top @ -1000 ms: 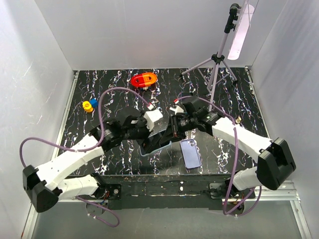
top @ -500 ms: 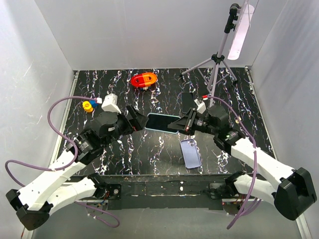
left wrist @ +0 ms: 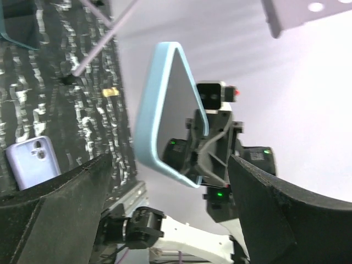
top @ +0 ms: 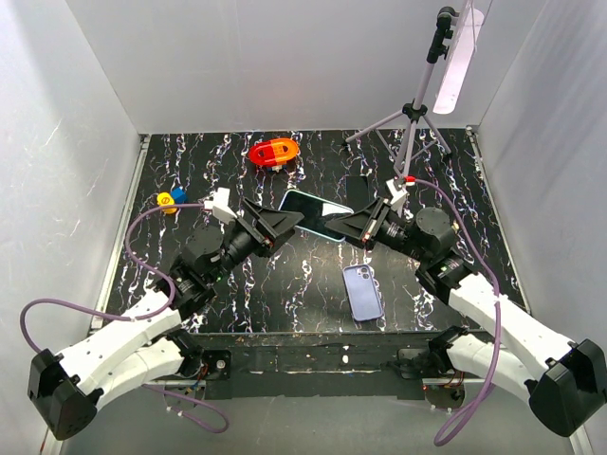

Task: Take the phone out of the phone case
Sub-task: Pick up the phone at the center of the board.

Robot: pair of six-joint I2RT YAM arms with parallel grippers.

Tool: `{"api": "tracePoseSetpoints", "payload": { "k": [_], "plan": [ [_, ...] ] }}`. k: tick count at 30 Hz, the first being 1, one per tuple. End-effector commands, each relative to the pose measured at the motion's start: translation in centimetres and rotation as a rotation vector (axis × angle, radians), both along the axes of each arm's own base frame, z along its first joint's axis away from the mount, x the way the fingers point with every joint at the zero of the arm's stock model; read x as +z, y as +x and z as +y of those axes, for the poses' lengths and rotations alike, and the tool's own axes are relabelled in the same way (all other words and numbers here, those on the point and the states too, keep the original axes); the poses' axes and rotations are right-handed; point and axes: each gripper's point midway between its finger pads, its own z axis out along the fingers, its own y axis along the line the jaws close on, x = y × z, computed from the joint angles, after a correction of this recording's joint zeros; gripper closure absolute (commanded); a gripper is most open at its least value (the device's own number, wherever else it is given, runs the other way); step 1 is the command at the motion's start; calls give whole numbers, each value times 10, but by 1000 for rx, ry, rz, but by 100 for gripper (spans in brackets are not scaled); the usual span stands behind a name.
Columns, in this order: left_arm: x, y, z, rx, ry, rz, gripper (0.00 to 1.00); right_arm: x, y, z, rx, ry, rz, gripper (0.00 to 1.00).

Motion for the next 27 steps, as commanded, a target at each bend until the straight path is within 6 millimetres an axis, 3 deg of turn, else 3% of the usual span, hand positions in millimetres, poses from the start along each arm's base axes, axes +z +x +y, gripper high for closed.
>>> {"api": "tracePoseSetpoints", "payload": {
  "k": [1,11,13,14,15,17,21,23,27],
  "plan": [
    [46,-9,-9,-75,-217,-128,18,35,-12,-4,28,116,-98,99],
    [57,-6,-23,-142,-262,-200,63,36,-30,-6,73,145,-122,99],
    [59,-4,-25,-153,-224,-228,80,33,-37,-6,105,121,-136,99],
    [56,-4,-27,-165,-198,-227,95,29,-40,-5,120,95,-130,99],
    [56,-4,-29,-180,-179,-233,100,26,-43,-6,132,61,-139,97],
    [56,-5,-28,-206,-156,-251,100,20,-49,-7,171,-58,-146,77],
    [56,-14,-28,-370,-89,-312,100,-14,-58,-23,275,-387,-148,43],
    [55,-22,-31,-471,-28,-335,100,-24,-65,-32,358,-463,-142,39],
    [50,-41,-37,-677,44,-361,100,-17,-79,-32,511,-464,-181,38]
  ]
}}
